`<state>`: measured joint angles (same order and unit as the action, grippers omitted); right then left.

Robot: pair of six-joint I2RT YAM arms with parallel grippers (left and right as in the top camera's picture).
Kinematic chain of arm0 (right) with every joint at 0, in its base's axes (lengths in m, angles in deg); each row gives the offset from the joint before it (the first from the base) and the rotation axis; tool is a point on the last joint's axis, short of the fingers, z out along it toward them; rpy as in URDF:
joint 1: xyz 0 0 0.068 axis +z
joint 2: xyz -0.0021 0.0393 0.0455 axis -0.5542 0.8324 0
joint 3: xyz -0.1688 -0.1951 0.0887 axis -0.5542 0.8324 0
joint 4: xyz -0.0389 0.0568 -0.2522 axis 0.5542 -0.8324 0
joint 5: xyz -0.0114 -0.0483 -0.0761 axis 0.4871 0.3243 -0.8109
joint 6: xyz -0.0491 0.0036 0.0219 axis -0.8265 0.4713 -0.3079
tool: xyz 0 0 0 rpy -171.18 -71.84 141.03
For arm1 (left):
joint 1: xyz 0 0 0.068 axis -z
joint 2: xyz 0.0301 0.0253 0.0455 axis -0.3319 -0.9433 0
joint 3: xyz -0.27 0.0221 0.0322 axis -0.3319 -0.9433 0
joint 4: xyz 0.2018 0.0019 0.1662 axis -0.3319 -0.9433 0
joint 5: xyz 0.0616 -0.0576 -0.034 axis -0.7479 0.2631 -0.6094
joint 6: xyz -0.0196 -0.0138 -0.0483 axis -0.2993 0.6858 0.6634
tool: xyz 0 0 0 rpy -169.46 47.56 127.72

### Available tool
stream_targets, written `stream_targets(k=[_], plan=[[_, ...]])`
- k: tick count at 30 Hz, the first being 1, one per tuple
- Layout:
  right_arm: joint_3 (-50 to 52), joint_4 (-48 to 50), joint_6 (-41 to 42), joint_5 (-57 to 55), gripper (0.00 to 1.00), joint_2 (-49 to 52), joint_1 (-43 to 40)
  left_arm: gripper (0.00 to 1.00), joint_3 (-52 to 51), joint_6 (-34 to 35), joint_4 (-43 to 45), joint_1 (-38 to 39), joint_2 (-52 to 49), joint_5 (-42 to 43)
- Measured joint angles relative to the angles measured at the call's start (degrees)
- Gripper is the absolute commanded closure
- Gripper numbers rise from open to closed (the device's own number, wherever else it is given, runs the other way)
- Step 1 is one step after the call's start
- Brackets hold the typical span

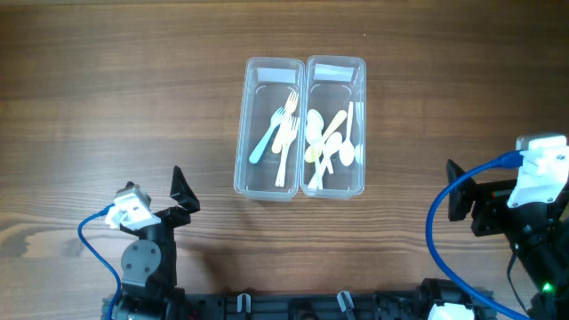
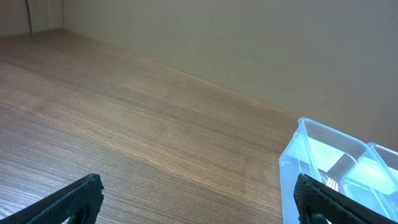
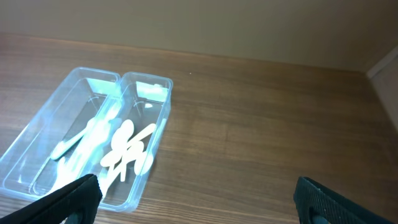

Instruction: Pack container

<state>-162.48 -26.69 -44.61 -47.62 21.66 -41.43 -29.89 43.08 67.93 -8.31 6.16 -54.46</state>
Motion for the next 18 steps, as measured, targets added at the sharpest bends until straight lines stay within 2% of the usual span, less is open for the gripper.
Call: stream_targets(k=[12,18], plan=[[0.0,-0.6,0.0,-0.2,0.0,0.2,0.0,0.0,0.0,0.0,0.0,0.0,0.0,0.0],[1.5,10.4,-0.2,-0.2,0.0,0.3,0.0,0.0,0.0,0.0,0.0,0.0,0.0,0.0]])
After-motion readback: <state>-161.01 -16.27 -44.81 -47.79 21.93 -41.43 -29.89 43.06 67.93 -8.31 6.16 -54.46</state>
